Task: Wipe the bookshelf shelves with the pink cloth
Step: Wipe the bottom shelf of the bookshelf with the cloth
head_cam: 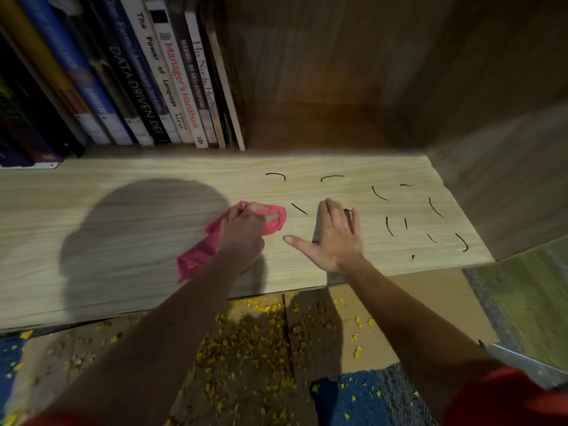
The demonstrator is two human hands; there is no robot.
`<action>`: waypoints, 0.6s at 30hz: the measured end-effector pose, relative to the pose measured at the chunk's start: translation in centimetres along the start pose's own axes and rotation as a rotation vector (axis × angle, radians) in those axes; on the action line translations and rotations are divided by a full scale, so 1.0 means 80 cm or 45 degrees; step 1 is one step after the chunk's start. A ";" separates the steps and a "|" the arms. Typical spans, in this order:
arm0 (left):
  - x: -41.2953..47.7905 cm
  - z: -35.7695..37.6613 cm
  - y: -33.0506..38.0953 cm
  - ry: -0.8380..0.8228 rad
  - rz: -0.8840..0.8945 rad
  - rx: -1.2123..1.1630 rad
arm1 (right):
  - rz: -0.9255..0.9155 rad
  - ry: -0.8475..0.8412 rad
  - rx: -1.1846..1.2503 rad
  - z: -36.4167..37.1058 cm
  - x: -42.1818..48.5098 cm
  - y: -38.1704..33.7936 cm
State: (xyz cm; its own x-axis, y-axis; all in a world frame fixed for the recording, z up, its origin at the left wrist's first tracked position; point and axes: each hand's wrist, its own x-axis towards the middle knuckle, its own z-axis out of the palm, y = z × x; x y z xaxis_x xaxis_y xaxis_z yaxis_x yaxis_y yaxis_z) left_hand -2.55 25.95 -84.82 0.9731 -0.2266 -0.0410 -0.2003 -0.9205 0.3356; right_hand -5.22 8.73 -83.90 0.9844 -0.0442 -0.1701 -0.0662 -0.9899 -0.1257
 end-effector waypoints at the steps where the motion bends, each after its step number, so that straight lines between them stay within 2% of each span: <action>1: 0.000 0.000 -0.004 0.011 0.057 -0.011 | -0.003 0.020 -0.013 0.004 0.001 0.002; 4: 0.026 -0.001 -0.015 0.031 0.105 -0.123 | -0.033 0.121 0.002 0.015 0.004 0.000; 8: 0.058 -0.008 0.026 -0.019 -0.188 -0.104 | -0.031 0.220 0.030 0.015 0.005 0.005; 9: 0.057 -0.009 0.040 -0.040 -0.158 -0.072 | -0.038 0.222 0.032 0.015 0.007 0.004; 12: 0.033 -0.001 0.059 -0.025 0.177 -0.006 | -0.052 0.230 0.042 0.018 0.004 0.002; 14: 0.039 0.001 0.036 -0.052 0.243 -0.037 | -0.048 0.250 0.060 0.018 0.005 0.003; 18: 0.078 -0.001 0.015 0.024 -0.017 -0.059 | -0.058 0.234 0.080 0.015 0.005 0.006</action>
State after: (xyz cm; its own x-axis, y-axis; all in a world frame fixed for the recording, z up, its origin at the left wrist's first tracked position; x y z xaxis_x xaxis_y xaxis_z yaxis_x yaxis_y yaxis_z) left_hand 3.29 23.47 -84.62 0.9778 -0.2079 -0.0278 -0.1822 -0.9076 0.3782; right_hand -5.07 8.40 -85.21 0.9994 -0.0295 0.0175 -0.0256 -0.9812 -0.1912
